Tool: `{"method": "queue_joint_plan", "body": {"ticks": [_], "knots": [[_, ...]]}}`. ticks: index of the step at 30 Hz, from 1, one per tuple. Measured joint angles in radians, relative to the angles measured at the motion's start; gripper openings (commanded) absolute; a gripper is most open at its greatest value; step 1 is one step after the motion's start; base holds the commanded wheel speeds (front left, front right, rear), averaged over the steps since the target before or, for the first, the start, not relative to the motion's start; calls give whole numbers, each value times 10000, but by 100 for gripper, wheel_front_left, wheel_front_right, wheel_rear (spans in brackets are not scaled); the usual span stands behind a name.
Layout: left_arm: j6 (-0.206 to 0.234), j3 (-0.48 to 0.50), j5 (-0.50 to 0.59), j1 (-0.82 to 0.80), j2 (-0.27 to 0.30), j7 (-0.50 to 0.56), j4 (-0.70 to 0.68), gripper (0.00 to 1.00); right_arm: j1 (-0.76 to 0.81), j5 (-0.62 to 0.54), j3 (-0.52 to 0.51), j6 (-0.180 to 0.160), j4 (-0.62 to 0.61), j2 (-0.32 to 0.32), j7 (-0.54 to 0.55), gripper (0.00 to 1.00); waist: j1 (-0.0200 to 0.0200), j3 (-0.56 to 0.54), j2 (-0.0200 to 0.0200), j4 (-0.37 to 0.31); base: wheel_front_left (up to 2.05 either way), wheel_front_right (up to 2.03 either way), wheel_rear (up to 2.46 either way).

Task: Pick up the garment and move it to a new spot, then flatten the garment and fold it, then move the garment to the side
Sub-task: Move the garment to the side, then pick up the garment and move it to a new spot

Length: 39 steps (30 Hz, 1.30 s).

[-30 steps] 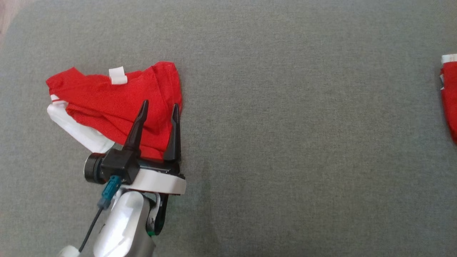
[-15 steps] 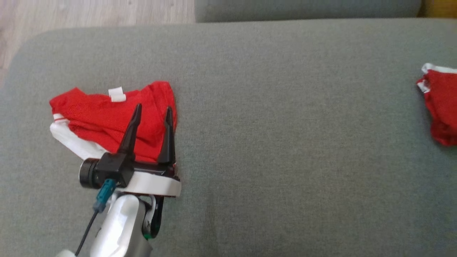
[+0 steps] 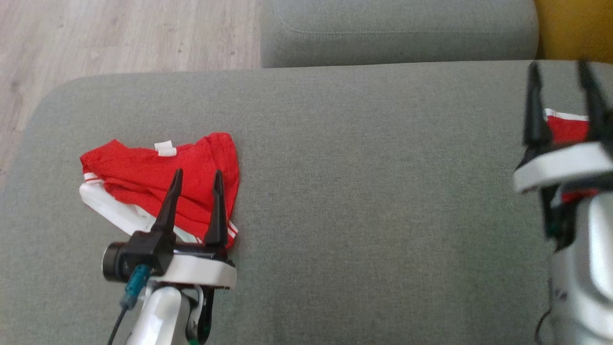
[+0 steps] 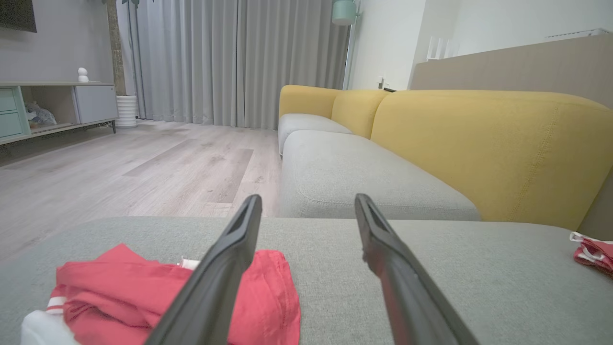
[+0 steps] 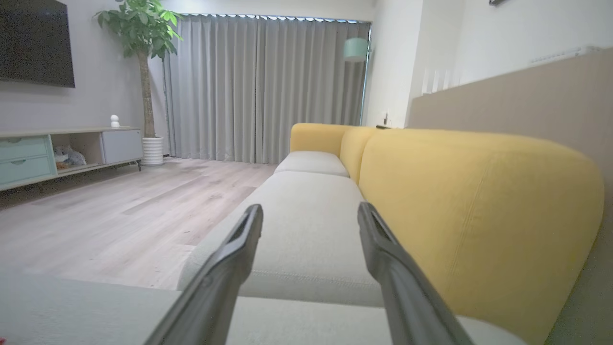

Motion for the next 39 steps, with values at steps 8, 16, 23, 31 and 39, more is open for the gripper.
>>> {"method": "queue_joint_plan", "body": {"ticks": [8,16,23,31,39], "knots": [[-4,-50,-15,433,10,2,169,100,2143,380,309,0,399,483,-1112,100,0,-245,0,69,0,0,0],[25,-17,-52,926,27,2,123,100,3678,924,401,0,784,619,-1732,100,1,-405,0,-43,0,0,0],[190,10,-117,1063,35,2,-29,100,3719,1068,621,0,792,621,-1816,100,1,-562,0,-130,0,0,0],[222,42,-117,1191,36,2,-75,100,3718,1220,727,0,830,621,-1816,100,1,-719,0,-170,0,0,0],[236,54,-104,1193,36,2,-90,100,3717,1358,752,0,828,621,-1816,100,1,-749,0,-154,0,0,0]]}}
